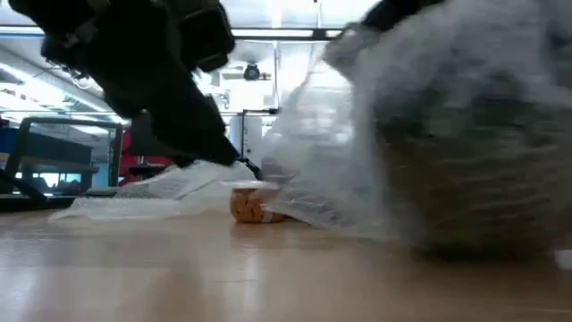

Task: Wrap mug
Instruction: Wrap the black mug with the transparent bubble wrap

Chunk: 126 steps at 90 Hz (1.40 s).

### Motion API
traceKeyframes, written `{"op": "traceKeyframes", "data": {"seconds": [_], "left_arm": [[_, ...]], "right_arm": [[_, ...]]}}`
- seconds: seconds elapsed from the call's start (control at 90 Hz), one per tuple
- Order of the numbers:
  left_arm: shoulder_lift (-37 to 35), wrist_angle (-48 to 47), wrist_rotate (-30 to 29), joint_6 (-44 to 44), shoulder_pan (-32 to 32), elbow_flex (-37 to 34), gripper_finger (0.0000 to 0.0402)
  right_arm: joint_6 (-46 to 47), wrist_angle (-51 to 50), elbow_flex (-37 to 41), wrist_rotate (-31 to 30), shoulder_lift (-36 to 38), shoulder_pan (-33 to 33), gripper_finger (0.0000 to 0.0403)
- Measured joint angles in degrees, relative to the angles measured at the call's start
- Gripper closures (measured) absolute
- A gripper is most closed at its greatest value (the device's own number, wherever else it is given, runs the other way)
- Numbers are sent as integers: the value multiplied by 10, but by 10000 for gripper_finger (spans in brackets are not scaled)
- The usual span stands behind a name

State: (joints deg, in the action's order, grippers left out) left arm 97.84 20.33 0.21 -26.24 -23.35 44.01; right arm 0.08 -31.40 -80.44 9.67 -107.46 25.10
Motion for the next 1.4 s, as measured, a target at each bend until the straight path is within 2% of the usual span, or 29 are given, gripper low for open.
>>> {"op": "traceKeyframes", "data": {"seconds": [0.222, 0.5, 0.722, 1.111, 1.4], "left_arm": [[64, -7, -35, 64, 5, 64, 214], [67, -4, -20, 115, 7, 122, 214], [67, -9, -10, 123, 4, 125, 214], [67, -21, -10, 121, 4, 125, 214], [67, -21, -4, 121, 4, 125, 214]], "right_arm": [[-1, 9, 0, -12, 0, 0, 328], [-2, 3, 16, -24, -2, 0, 328], [-2, -24, 4, -28, 2, 0, 328], [2, -198, -109, -74, 6, 19, 328], [29, -174, -122, -90, 4, 56, 328]]}}
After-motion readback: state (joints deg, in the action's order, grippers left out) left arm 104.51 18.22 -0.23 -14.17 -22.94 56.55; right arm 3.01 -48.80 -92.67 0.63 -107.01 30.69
